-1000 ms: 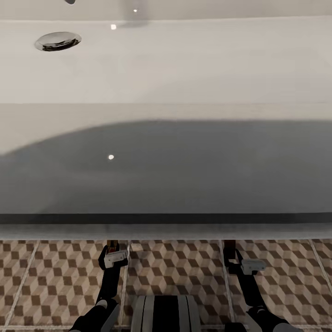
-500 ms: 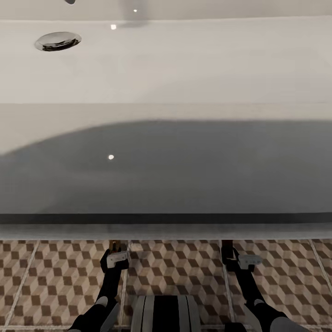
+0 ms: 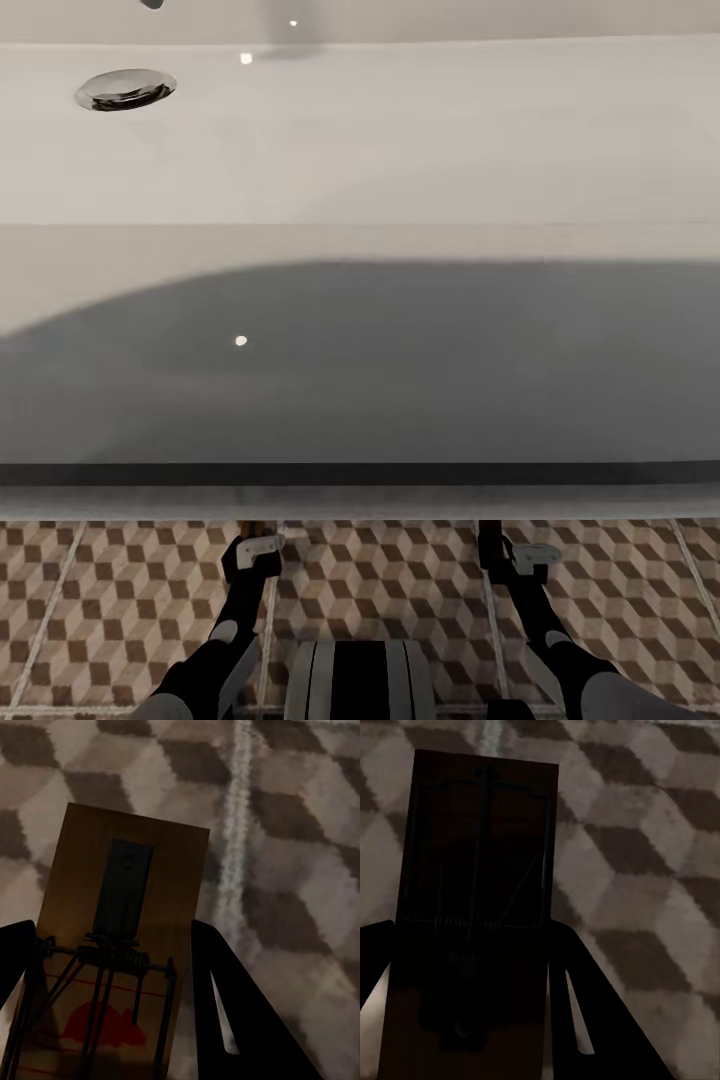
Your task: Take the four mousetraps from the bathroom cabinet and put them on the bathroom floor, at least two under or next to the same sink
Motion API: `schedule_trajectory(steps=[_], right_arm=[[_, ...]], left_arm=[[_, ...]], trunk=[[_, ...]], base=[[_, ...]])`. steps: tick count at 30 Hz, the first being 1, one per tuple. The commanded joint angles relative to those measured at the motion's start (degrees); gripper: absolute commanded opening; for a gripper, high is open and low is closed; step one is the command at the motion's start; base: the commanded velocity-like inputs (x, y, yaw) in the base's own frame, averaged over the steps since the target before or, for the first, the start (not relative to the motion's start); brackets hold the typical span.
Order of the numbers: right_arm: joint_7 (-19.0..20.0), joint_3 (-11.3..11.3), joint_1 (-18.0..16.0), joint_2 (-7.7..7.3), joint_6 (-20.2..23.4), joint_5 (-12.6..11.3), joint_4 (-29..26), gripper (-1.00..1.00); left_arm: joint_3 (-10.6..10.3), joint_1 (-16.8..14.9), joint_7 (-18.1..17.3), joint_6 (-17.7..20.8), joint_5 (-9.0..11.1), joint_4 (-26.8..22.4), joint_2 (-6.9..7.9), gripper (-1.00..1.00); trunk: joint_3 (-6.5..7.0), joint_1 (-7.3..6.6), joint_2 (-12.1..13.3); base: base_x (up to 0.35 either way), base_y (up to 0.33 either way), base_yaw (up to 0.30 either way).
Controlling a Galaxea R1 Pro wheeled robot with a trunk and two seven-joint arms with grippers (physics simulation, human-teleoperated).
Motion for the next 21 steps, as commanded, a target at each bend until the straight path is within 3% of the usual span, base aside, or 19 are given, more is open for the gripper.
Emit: schedule_trajectory(steps=[1, 12, 17, 21], right_arm=[[0.0, 0.5, 0.0, -0.02, -0.1, -0.7, 0.0, -1.0], [0.0, 0.5, -0.1, -0.02, 0.6, -0.8, 0.0, -1.0], [-0.1, 0.6, -0.1, -0.02, 3.8, -0.7, -0.3, -1.0], [-0.1, 0.6, -0.9, -0.02, 10.0, -0.7, -1.5, -1.0]], left_arm=[[-0.5, -0.1, 0.4, 0.0, 0.4, 0.0, 0.04, -1.0], [-0.4, -0.2, 0.3, 0.5, 0.9, 0.0, -0.04, -1.0], [-0.4, -0.3, 0.3, 1.0, 0.9, 0.0, -0.09, -1.0], [-0.4, -1.0, 0.2, 7.5, 0.9, -0.3, -0.1, -1.0]], trunk=[[-0.03, -0.01, 0.0], [-0.03, -0.01, 0.0], [-0.03, -0.01, 0.0], [-0.03, -0.01, 0.0]], base=[[0.0, 0.0, 0.0], [0.0, 0.0, 0.0], [0.0, 0.0, 0.0], [0.0, 0.0, 0.0]])
